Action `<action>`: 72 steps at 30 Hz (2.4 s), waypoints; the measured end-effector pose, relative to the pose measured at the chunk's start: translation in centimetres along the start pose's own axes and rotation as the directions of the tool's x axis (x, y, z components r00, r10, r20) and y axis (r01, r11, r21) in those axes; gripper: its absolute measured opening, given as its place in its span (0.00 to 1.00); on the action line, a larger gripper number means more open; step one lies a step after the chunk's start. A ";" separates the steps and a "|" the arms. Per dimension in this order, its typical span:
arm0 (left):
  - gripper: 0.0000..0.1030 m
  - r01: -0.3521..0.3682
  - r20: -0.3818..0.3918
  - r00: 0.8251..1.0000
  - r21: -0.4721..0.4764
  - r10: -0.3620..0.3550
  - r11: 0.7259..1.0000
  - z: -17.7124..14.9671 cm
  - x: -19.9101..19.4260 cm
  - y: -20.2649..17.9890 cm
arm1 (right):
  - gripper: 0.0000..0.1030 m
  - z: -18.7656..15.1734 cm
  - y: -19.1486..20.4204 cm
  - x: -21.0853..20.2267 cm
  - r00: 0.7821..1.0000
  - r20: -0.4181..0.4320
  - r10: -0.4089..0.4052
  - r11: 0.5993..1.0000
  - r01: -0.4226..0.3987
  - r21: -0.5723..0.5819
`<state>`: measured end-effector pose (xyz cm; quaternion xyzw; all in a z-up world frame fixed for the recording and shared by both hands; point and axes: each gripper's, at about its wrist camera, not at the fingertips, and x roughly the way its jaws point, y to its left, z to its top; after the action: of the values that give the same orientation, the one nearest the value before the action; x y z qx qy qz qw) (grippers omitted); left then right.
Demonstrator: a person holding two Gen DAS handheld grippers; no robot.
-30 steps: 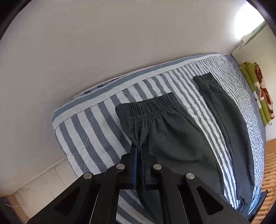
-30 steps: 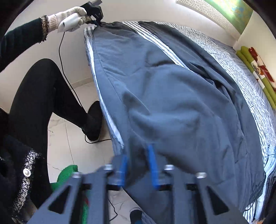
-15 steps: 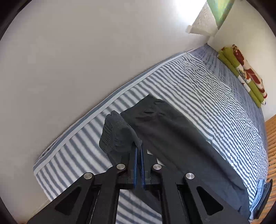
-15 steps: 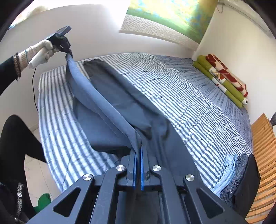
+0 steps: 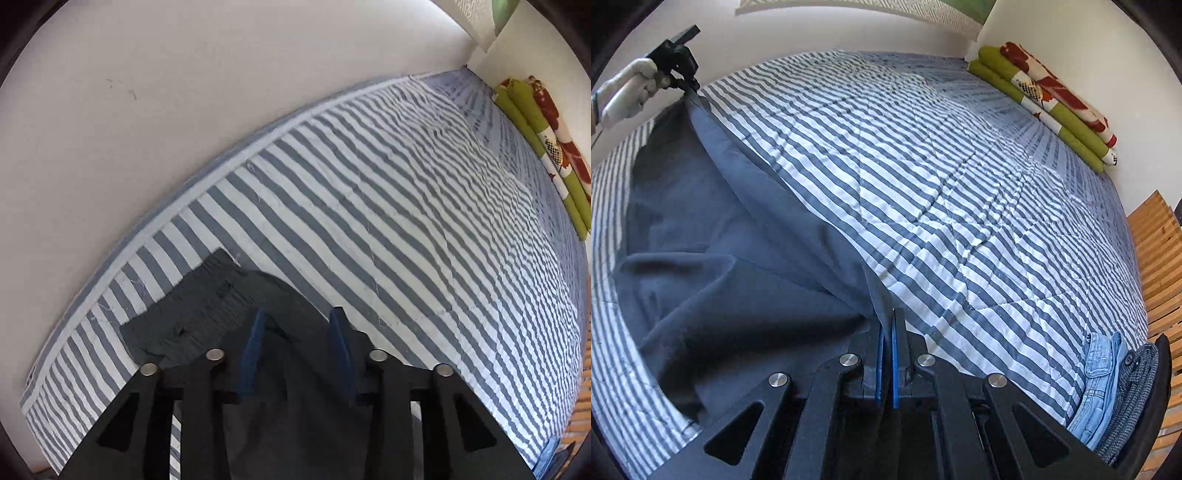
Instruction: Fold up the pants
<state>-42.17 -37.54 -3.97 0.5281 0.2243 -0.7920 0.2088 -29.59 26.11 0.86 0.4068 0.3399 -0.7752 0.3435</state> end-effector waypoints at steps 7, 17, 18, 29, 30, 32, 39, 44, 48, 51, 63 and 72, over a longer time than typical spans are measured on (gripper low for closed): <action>0.52 0.039 0.099 0.994 0.005 -0.039 0.999 -0.1 -4.0 5.9 | 0.13 0.0 -0.6 2.6 0.999 -0.054 0.007 1.000 -0.007 -0.002; 0.51 0.145 -0.006 0.989 0.024 -0.145 0.989 -5.7 -0.3 10.4 | 0.30 0.5 0.8 -6.2 0.993 0.111 0.029 0.999 -0.033 0.041; 0.51 0.142 -0.011 0.990 0.016 -0.142 0.990 -5.8 0.1 10.4 | 0.30 0.5 1.5 -7.0 0.992 0.121 0.043 0.998 -0.047 0.032; 0.24 0.101 0.027 0.994 0.026 -0.102 0.995 -5.9 -0.3 9.6 | 0.33 -1.9 13.8 -6.7 0.979 0.049 0.197 0.950 -0.179 -0.256; 0.27 0.095 0.034 0.995 0.028 -0.096 0.995 -5.9 -0.5 9.8 | 0.33 -1.8 14.5 -6.2 0.983 0.048 0.178 0.947 -0.158 -0.280; 0.27 0.100 0.027 0.995 0.020 -0.101 0.995 -5.6 -0.4 10.0 | 0.33 -1.7 15.8 -5.0 0.987 0.047 0.151 0.936 -0.127 -0.328; 0.11 0.066 0.093 0.994 -0.008 -0.065 0.998 -5.0 -0.5 10.7 | 0.33 -0.6 14.4 -2.8 0.990 0.030 0.140 0.955 -0.127 -0.268; 0.39 0.058 0.058 0.997 -0.003 -0.058 0.998 -4.9 0.3 10.9 | 0.33 -0.4 13.3 -2.7 0.989 0.029 0.142 0.962 -0.131 -0.238; 0.71 -0.028 0.135 0.990 0.002 0.027 1.000 -5.8 -1.4 10.7 | 0.33 -0.8 13.6 -3.7 0.985 0.040 0.166 0.961 -0.152 -0.230; 0.79 -0.011 0.105 0.994 -0.029 0.014 1.000 -6.2 -0.9 11.6 | 0.33 -1.4 13.9 -5.2 0.984 0.069 0.165 0.959 -0.144 -0.245; 0.09 -0.026 0.094 0.995 -0.008 0.027 1.000 -7.0 0.5 8.5 | 0.37 -8.6 -1.1 -10.2 0.994 0.081 0.077 0.961 -0.096 0.259; 0.07 -0.014 0.091 0.996 -0.022 0.016 1.000 -7.0 -2.4 8.6 | 0.38 -23.3 -6.9 -15.2 0.997 -0.073 -0.016 0.841 0.053 0.538</action>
<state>-31.22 -40.23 -5.34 0.4906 0.2192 -0.8113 0.2303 -19.28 52.50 5.52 0.5062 0.1266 -0.8317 0.1900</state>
